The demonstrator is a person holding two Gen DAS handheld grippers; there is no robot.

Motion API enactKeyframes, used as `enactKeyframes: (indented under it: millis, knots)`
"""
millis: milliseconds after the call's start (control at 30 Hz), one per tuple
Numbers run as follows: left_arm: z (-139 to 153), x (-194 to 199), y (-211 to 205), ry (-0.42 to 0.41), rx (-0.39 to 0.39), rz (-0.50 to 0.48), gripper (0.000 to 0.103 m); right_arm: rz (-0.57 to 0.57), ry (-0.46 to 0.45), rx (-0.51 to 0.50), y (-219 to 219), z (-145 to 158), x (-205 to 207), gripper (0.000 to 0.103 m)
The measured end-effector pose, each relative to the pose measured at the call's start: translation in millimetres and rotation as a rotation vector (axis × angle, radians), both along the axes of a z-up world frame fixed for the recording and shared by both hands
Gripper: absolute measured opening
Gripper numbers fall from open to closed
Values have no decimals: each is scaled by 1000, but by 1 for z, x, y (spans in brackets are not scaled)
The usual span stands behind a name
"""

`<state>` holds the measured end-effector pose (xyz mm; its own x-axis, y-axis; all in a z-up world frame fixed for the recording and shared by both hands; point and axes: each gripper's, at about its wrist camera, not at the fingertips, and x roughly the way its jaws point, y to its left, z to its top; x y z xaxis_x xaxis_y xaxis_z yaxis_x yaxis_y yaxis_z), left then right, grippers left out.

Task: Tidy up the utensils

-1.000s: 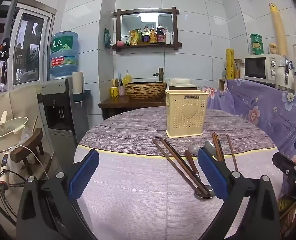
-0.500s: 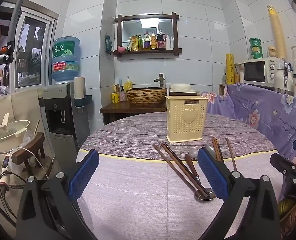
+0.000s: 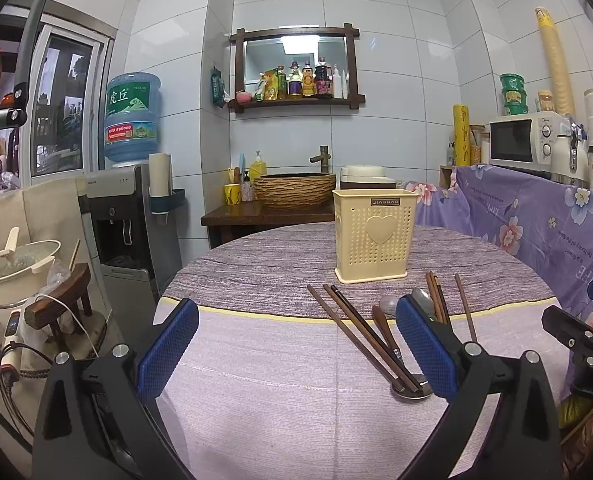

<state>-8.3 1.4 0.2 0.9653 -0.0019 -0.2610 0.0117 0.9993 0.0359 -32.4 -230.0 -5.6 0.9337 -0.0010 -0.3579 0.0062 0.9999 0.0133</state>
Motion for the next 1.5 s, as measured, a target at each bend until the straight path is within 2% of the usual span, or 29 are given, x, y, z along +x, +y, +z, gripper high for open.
enactKeyframes:
  millis: [1500]
  knots:
    - [-4, 2, 3, 9, 2, 3, 98, -1, 10, 8, 0, -7, 4, 98]
